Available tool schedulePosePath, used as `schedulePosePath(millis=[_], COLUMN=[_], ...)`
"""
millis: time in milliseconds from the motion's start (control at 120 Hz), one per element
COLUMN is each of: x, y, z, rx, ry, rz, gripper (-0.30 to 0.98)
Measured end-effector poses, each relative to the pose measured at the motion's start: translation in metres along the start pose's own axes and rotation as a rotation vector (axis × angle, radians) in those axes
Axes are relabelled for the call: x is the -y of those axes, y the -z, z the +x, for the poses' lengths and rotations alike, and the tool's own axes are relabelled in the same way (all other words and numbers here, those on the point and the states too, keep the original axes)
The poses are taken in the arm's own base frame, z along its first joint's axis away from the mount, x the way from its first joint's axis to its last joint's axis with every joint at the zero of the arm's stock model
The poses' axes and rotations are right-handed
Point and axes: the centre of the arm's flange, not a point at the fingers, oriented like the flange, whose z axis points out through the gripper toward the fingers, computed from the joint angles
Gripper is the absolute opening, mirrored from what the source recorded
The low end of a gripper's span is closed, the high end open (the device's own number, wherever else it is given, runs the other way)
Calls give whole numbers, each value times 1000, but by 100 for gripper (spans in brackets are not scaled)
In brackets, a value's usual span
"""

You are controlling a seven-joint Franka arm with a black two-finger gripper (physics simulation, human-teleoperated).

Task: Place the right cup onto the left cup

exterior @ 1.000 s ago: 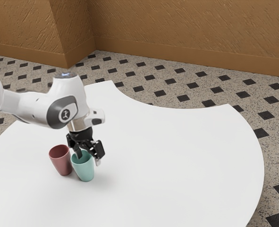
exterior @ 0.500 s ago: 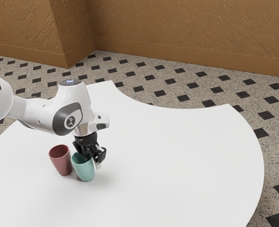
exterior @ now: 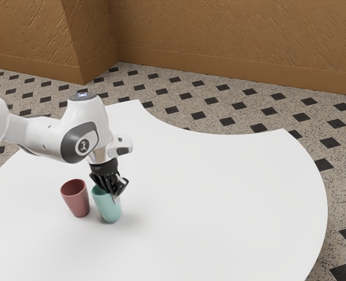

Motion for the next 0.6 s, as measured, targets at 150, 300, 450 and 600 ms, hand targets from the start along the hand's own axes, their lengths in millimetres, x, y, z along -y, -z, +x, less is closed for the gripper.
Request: schedulePosePath(millis=[150, 300, 450, 600], x=[-3, -6, -1, 18], y=[22, 64, 98, 124], z=[-3, -8, -19, -29], rx=[-20, -57, -64, -57], ry=[-2, -7, -9, 5], rz=[-4, -13, -8, 17], gripper=[-10, -10, -10, -10])
